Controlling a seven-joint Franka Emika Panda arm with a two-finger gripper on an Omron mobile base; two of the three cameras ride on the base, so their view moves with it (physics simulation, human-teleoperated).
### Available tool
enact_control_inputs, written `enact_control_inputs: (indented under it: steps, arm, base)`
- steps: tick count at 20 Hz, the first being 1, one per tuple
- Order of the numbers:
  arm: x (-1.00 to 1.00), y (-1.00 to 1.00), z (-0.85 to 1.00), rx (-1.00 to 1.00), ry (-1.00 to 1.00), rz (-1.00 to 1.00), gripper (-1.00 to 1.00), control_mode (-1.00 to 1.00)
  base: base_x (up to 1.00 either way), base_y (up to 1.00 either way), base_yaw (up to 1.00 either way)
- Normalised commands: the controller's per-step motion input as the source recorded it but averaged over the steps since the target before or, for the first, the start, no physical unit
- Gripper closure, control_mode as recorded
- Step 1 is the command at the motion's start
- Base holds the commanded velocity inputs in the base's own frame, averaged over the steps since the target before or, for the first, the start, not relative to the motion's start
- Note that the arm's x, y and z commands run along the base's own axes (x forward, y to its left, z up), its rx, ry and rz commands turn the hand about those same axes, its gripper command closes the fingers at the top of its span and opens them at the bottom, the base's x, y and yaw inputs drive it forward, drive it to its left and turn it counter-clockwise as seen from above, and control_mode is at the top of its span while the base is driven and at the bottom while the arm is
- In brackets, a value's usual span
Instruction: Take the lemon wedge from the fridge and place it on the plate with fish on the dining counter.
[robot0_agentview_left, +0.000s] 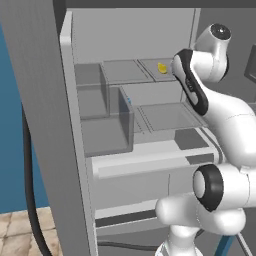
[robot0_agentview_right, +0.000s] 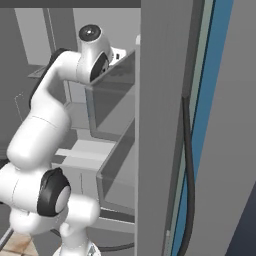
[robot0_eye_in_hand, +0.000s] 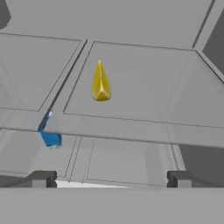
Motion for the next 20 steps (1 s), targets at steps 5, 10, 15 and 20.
enact_control_inputs:
  steps: [5, 10, 15, 20]
  arm:
    - [0.54, 0.0, -0.08, 0.0, 0.0, 0.01, -1.0, -1.0]
    - [0.56, 0.04, -0.1, 0.01, 0.0, 0.0, -1.0, -1.0]
    - [0.62, 0.11, -0.05, 0.01, 0.0, 0.0, -1.0, -1.0]
    - [0.57, 0.08, 0.0, 0.0, 0.0, 0.0, -1.0, -1.0]
  base:
    - [0.0, 0.0, 0.0]
    - [0.0, 0.0, 0.0]
    - [0.0, 0.0, 0.0]
    - [0.0, 0.0, 0.0]
